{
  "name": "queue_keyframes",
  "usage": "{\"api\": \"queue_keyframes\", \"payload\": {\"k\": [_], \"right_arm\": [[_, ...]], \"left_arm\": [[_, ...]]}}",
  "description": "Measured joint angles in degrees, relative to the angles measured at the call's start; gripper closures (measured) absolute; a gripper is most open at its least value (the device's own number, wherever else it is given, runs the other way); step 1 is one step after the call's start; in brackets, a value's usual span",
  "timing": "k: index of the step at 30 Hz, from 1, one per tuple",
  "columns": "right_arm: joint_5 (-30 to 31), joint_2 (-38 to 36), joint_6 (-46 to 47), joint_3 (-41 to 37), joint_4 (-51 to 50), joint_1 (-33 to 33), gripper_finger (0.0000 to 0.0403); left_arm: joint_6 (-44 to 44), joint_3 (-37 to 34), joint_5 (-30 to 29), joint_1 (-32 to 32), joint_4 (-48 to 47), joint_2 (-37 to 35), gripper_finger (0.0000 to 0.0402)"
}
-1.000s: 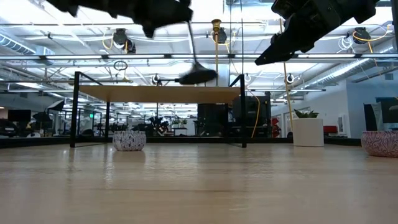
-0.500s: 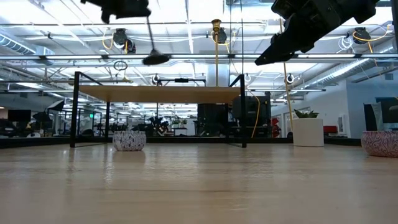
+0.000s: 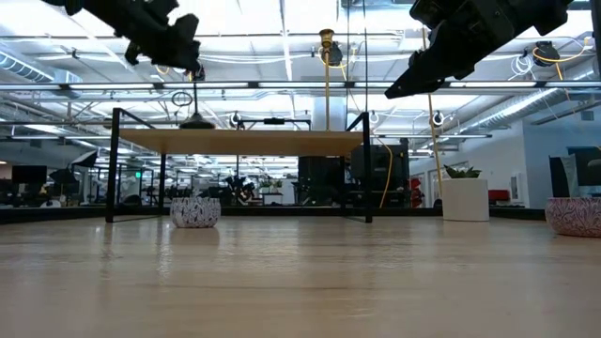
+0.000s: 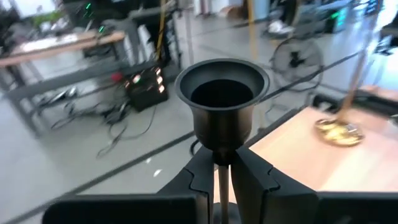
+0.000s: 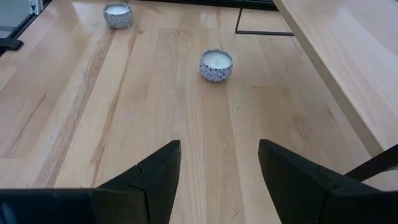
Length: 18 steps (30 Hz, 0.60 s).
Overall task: Pick & Place candle stick holders
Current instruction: Put the black candle holder on the shelf
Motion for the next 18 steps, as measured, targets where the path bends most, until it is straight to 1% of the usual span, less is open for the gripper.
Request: {"api": "queue_keyframes", "payload": {"k": [5,10,14,18], "right_arm": [[0.0,0.0,0.01,0.0,0.0,0.0,0.019],[0.0,0.0,-0.01,0.0,0.0,0.0,0.019],[0.0,0.0,0.01,0.0,0.0,0.0,0.019],[0.0,0.0,0.28,0.0,0.0,0.0,0.019]], "left_arm": [[-1.47,0.0,-2.89,3.06,-6.14,0.0,0.0361],[-1.53,0.0,-2.91,5.33,-5.98,0.0,0.0366],[-1.75,0.0,-2.93,7.04,-6.18,0.0,0.0352],[-1.96,0.0,-1.72,7.71,-6.93,0.07,0.035]]}}
